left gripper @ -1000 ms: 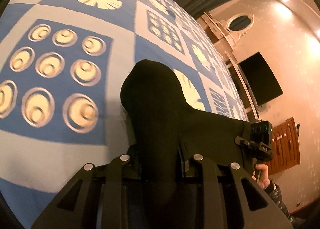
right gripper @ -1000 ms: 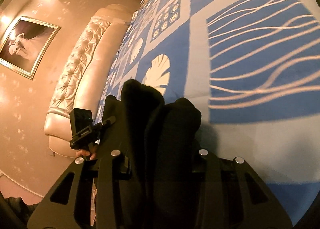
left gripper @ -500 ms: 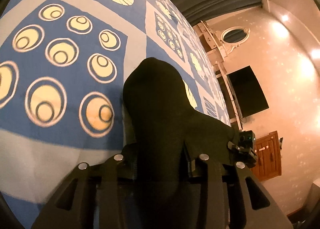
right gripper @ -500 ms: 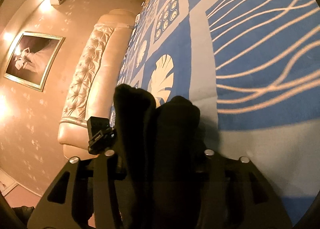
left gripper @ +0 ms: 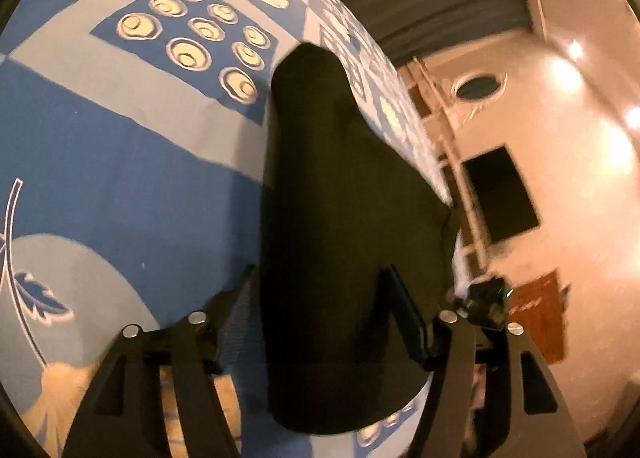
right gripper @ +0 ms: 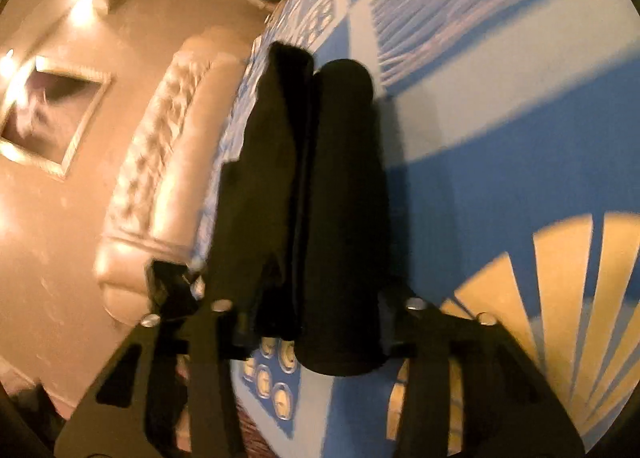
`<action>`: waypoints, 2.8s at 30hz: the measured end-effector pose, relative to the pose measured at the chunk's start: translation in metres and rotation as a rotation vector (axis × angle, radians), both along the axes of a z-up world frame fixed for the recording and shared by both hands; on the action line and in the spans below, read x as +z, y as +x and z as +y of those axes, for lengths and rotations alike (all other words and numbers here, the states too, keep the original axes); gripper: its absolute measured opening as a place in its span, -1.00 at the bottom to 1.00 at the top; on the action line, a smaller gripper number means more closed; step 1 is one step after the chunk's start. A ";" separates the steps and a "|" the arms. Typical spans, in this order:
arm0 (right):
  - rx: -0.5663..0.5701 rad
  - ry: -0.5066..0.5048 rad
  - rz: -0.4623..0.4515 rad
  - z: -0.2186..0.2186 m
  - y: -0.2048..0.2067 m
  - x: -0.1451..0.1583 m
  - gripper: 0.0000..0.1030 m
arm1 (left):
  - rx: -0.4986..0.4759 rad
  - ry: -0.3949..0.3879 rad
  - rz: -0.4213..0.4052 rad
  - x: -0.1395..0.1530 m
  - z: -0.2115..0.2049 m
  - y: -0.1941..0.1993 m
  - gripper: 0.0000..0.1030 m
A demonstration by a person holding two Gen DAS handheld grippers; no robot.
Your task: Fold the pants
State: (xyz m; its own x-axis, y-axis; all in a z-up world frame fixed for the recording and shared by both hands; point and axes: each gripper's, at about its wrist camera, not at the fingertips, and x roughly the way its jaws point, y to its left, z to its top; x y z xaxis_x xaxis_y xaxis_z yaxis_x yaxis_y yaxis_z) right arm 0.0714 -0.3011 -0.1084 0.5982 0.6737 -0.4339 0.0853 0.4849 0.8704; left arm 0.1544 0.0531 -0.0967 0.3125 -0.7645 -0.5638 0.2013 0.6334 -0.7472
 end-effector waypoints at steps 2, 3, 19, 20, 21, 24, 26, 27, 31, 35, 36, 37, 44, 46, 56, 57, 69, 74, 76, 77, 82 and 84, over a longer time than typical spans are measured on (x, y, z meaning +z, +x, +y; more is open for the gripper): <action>-0.017 0.037 -0.006 -0.001 -0.008 -0.002 -0.37 | -0.030 0.028 -0.014 0.002 -0.006 0.002 -0.19; -0.021 0.035 -0.008 0.000 -0.015 -0.003 -0.38 | -0.030 0.022 -0.010 0.002 -0.006 0.004 -0.21; -0.056 -0.060 -0.038 0.013 -0.042 0.009 0.21 | -0.013 0.173 -0.171 0.008 -0.022 -0.022 0.66; -0.057 -0.062 -0.040 0.014 -0.046 0.010 0.25 | -0.002 0.177 -0.178 0.008 -0.022 -0.024 0.67; -0.058 -0.062 -0.045 0.014 -0.051 0.010 0.30 | 0.016 0.174 -0.172 0.007 -0.021 -0.025 0.67; -0.064 -0.087 -0.041 0.018 -0.064 0.013 0.36 | 0.046 0.169 -0.155 0.006 -0.017 -0.028 0.67; -0.071 -0.097 -0.044 0.020 -0.071 0.013 0.40 | 0.056 0.177 -0.159 0.006 -0.017 -0.031 0.67; -0.074 -0.098 -0.045 0.020 -0.074 0.014 0.42 | 0.059 0.184 -0.167 0.006 -0.017 -0.032 0.67; -0.088 -0.120 -0.047 0.025 -0.083 0.016 0.44 | 0.086 0.210 -0.171 0.008 -0.016 -0.043 0.67; -0.089 -0.168 -0.047 0.032 -0.086 0.018 0.45 | 0.111 0.241 -0.181 0.010 -0.015 -0.051 0.67; -0.089 -0.183 -0.046 0.034 -0.087 0.019 0.45 | 0.116 0.251 -0.182 0.010 -0.014 -0.053 0.67; -0.089 -0.191 -0.045 0.036 -0.087 0.020 0.46 | 0.119 0.256 -0.182 0.011 -0.014 -0.055 0.67; -0.102 -0.237 -0.035 0.047 -0.092 0.024 0.59 | 0.161 0.319 -0.192 0.017 -0.014 -0.071 0.67; -0.103 -0.254 -0.031 0.049 -0.092 0.024 0.62 | 0.167 0.351 -0.202 0.020 -0.016 -0.076 0.67; -0.156 -0.423 0.009 0.077 -0.098 0.036 0.71 | 0.186 0.491 -0.230 0.031 -0.027 -0.108 0.67; -0.165 -0.458 0.015 0.082 -0.100 0.038 0.71 | 0.189 0.497 -0.238 0.032 -0.028 -0.112 0.67; -0.220 -0.780 0.027 0.121 -0.113 0.049 0.74 | 0.185 0.590 -0.320 0.053 -0.053 -0.144 0.67; -0.215 -0.841 0.017 0.134 -0.114 0.053 0.74 | 0.162 0.616 -0.353 0.057 -0.063 -0.150 0.67; -0.216 -0.871 0.000 0.140 -0.116 0.056 0.74 | 0.167 0.616 -0.365 0.058 -0.064 -0.154 0.67; -0.221 -0.878 -0.008 0.141 -0.117 0.058 0.74 | 0.171 0.619 -0.368 0.059 -0.065 -0.155 0.67; -0.235 -0.909 -0.033 0.146 -0.120 0.067 0.74 | 0.183 0.648 -0.385 0.060 -0.066 -0.158 0.67; -0.237 -0.917 -0.036 0.146 -0.121 0.068 0.74 | 0.188 0.653 -0.384 0.060 -0.065 -0.158 0.67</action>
